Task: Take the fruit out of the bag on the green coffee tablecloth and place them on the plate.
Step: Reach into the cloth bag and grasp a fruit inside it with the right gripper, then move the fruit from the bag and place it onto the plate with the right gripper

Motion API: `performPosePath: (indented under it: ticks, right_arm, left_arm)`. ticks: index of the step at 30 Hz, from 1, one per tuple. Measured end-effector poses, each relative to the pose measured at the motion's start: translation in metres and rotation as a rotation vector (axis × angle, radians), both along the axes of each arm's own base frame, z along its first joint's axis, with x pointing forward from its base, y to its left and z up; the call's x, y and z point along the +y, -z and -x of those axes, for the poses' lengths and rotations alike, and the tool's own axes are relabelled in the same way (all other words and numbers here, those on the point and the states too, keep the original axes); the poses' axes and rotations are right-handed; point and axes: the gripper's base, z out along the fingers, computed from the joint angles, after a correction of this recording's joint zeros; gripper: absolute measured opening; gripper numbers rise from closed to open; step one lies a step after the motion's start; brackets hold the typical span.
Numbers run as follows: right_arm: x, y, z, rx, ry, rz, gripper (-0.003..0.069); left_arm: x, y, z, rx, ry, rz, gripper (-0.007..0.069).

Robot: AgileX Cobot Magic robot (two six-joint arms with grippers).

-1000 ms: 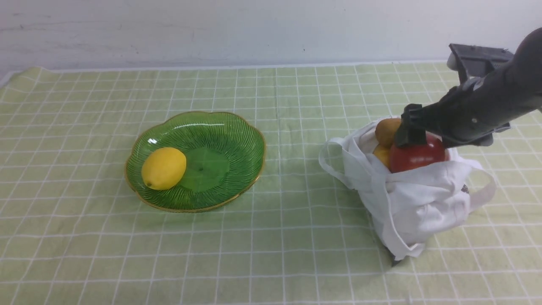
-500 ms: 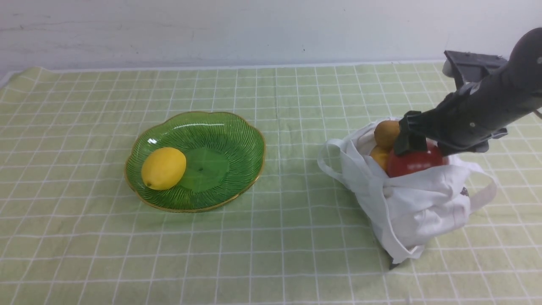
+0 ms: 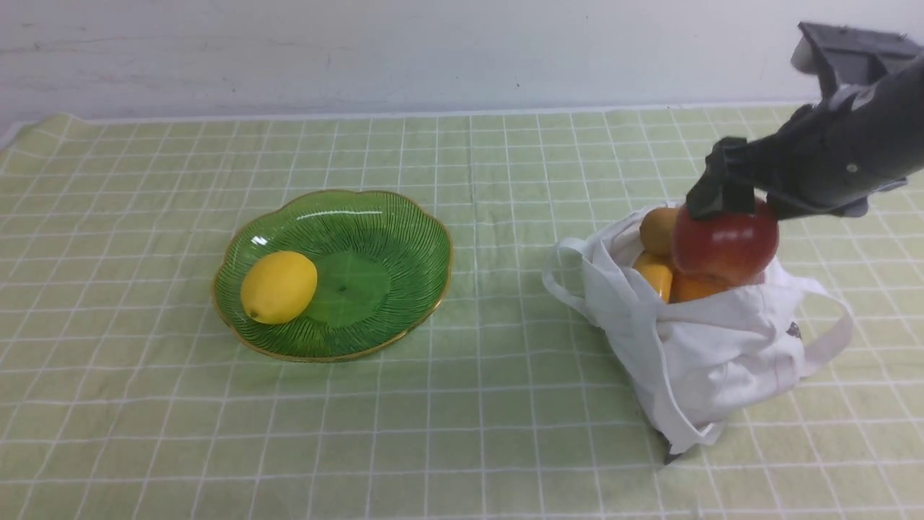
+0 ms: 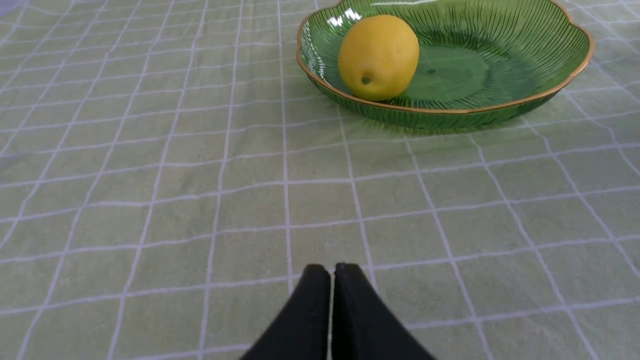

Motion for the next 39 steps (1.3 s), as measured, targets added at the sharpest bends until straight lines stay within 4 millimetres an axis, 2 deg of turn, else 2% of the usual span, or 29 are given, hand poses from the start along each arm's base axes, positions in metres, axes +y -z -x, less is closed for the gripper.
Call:
performPosePath:
  ticks: [6, 8, 11, 15, 18, 19, 20, 22, 26, 27, 29, 31, 34, 35, 37, 39]
  right_arm:
    - [0.01, -0.035, 0.005, -0.072, -0.04, -0.089, 0.0586]
    - [0.017, -0.039, 0.006, -0.089, -0.07, -0.107, 0.0586]
    - [0.049, -0.048, 0.008, -0.146, -0.174, -0.19, 0.0586]
    - [0.08, -0.042, 0.004, -0.182, -0.25, -0.238, 0.0586]
    - [0.111, -0.024, -0.001, -0.177, -0.312, -0.258, 0.0586]
    - [0.113, -0.022, -0.002, -0.178, -0.317, -0.262, 0.0586]
    - [0.132, -0.009, -0.005, -0.177, -0.347, -0.27, 0.0586]
    - [0.142, -0.002, -0.007, -0.18, -0.364, -0.273, 0.0586]
    - [0.189, 0.025, -0.018, -0.223, -0.442, -0.269, 0.0586]
    - [0.191, 0.025, -0.018, -0.224, -0.441, -0.271, 0.0586]
    - [0.211, 0.036, -0.024, -0.276, -0.491, -0.237, 0.0586]
    - [0.222, 0.042, -0.027, -0.324, -0.516, -0.203, 0.0586]
    - [0.238, 0.065, -0.034, -0.384, -0.515, -0.144, 0.0586]
    - [0.239, 0.067, -0.035, -0.386, -0.513, -0.14, 0.0586]
    - [0.245, 0.086, -0.042, -0.415, -0.471, -0.108, 0.0586]
    - [0.247, 0.094, -0.044, -0.424, -0.454, -0.095, 0.0586]
  left_arm:
    - [0.0, 0.0, 0.0, 0.0, 0.0, 0.0, -0.0008]
    - [0.0, 0.0, 0.0, 0.0, 0.0, 0.0, -0.0008]
    - [0.0, 0.0, 0.0, 0.0, 0.0, 0.0, -0.0008]
    - [0.0, 0.0, 0.0, 0.0, 0.0, 0.0, -0.0008]
    - [0.0, 0.0, 0.0, 0.0, 0.0, 0.0, -0.0008]
    - [0.0, 0.0, 0.0, 0.0, 0.0, 0.0, -0.0008]
    - [0.0, 0.0, 0.0, 0.0, 0.0, 0.0, -0.0008]
    - [0.0, 0.0, 0.0, 0.0, 0.0, 0.0, -0.0008]
    - [0.0, 0.0, 0.0, 0.0, 0.0, 0.0, -0.0008]
    - [0.0, 0.0, 0.0, 0.0, 0.0, 0.0, -0.0008]
    - [0.0, 0.0, 0.0, 0.0, 0.0, 0.0, -0.0008]
    - [0.0, 0.0, 0.0, 0.0, 0.0, 0.0, -0.0008]
    - [0.0, 0.0, 0.0, 0.0, 0.0, 0.0, -0.0008]
    - [0.0, 0.0, 0.0, 0.0, 0.0, 0.0, -0.0008]
    - [0.0, 0.0, 0.0, 0.0, 0.0, 0.0, -0.0008]
    - [0.0, 0.0, 0.0, 0.0, 0.0, 0.0, -0.0008]
